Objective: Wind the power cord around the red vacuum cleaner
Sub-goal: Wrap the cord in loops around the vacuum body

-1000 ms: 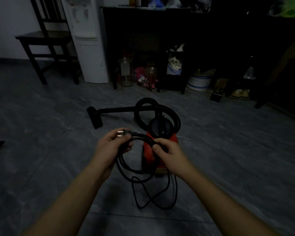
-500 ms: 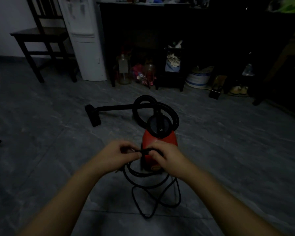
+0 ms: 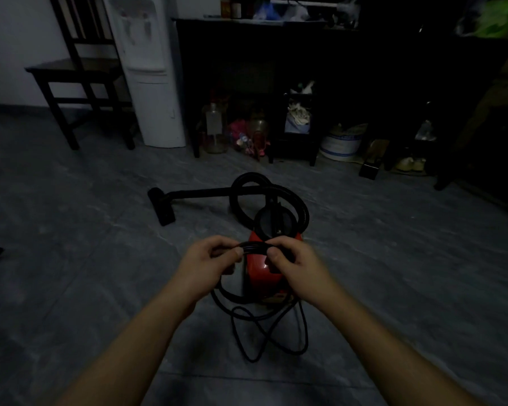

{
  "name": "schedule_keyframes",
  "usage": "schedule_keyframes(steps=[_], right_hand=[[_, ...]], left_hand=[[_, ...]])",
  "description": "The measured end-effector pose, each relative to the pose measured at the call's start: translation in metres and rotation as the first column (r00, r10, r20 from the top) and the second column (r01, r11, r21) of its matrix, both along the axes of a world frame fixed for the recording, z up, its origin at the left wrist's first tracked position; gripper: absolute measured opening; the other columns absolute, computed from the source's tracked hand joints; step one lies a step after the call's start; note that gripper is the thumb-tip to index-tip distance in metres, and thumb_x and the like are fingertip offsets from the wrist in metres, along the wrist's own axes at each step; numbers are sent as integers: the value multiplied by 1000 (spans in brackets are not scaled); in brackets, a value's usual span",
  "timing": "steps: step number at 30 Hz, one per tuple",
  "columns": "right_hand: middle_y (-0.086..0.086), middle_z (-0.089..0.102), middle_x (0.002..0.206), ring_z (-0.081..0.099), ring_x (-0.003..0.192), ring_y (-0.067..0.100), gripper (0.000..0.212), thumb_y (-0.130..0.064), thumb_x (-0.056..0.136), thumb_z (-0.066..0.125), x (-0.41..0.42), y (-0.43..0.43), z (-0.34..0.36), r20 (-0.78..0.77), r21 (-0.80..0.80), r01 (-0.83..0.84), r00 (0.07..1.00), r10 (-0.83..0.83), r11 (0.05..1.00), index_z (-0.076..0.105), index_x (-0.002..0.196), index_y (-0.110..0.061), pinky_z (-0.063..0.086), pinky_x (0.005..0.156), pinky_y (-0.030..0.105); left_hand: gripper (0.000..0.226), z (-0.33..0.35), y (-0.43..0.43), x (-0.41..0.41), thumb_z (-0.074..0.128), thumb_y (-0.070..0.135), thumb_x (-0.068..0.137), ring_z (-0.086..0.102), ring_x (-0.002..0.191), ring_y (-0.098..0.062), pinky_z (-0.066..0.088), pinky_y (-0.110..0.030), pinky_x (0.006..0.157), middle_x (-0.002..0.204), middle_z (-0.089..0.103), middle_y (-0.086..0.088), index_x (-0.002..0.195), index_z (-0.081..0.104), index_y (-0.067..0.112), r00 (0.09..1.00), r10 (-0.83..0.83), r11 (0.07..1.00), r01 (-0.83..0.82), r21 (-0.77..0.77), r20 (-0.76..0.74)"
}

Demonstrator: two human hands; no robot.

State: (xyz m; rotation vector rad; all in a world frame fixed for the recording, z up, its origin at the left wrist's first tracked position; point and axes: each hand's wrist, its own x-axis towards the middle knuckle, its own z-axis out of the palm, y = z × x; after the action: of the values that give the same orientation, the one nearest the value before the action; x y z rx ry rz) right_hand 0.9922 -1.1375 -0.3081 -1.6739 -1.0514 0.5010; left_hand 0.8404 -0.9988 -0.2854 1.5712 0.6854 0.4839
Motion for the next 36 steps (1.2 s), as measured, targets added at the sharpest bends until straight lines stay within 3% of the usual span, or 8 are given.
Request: schedule_keyframes(steps=[7, 11, 15, 18, 23, 26, 30, 36], right_hand=[[-5, 75, 94, 70, 93, 12, 16, -29, 101, 54, 3, -1, 2, -103, 52, 49, 994, -43, 997, 69, 101, -35, 56, 89, 32], [-11, 73, 85, 69, 83, 9, 21, -26, 101, 54, 2, 1, 1, -135, 76, 51, 990, -41, 996, 69, 97, -40, 57, 83, 35], [-19, 68, 78, 63, 78, 1, 30, -20, 101, 53, 6, -4, 2, -44, 75, 67, 997, -63, 995, 68, 87, -43, 50, 73, 22], [-4, 69, 83, 66, 82, 20, 24, -20, 99, 55, 10, -5, 1, 30, 20, 67, 997, -68, 998, 68, 89, -38, 53, 79, 38], [-11, 68, 85, 65, 82, 6, 14, -28, 99, 53, 1, -5, -1, 178, -126, -51, 981, 74, 991, 66, 94, -32, 54, 73, 30], [-2, 70, 86, 67, 82, 15, 14, -30, 99, 53, -6, -3, -5, 227, -167, -84, 966, 121, 982, 66, 98, -27, 57, 75, 45], [-5, 70, 84, 68, 81, 11, 13, -36, 95, 55, -4, 0, -5, 113, -76, -53, 992, 62, 996, 67, 95, -32, 59, 72, 40], [-9, 71, 93, 68, 90, 11, 14, -36, 96, 56, 6, -1, -8, -5, 10, -3, 1000, 3, 1000, 68, 103, -33, 57, 85, 40]], left_hand=[[8, 1, 7, -3, 69, 21, 90, 65, 63, -7, 41, -40, 73, 77, 73, 0, 91, 77, 19, 978, 179, 967, -154, -204, 109], [14, 0, 4, -1, 67, 14, 91, 63, 60, -7, 54, -23, 63, 75, 70, -1, 83, 78, 18, 968, 187, 940, -127, -315, 165], [7, 4, 3, -5, 66, 11, 92, 69, 62, -15, 53, -18, 55, 74, 74, -5, 91, 72, 13, 995, 68, 996, -63, -60, 75], [8, 3, -2, -5, 66, 7, 92, 70, 67, -21, 59, -24, 64, 76, 73, -8, 91, 72, 12, 997, -73, 995, 72, 72, 16], [12, -3, -10, -3, 72, 11, 87, 71, 71, -22, 58, -32, 68, 78, 72, -8, 89, 72, 23, 977, -174, 928, 204, 313, -121], [22, -7, -11, -3, 67, 15, 91, 68, 65, -10, 56, -29, 67, 71, 70, 4, 80, 65, 33, 955, -199, 872, 275, 406, -219], [21, -6, -15, 1, 65, 12, 93, 64, 64, 0, 53, -17, 63, 70, 68, 17, 83, 66, 30, 981, -164, 915, 191, 354, -106], [7, -7, -12, 7, 66, 9, 92, 64, 61, 0, 52, -14, 61, 67, 69, 10, 88, 70, 14, 999, 9, 993, -14, 120, 42]])
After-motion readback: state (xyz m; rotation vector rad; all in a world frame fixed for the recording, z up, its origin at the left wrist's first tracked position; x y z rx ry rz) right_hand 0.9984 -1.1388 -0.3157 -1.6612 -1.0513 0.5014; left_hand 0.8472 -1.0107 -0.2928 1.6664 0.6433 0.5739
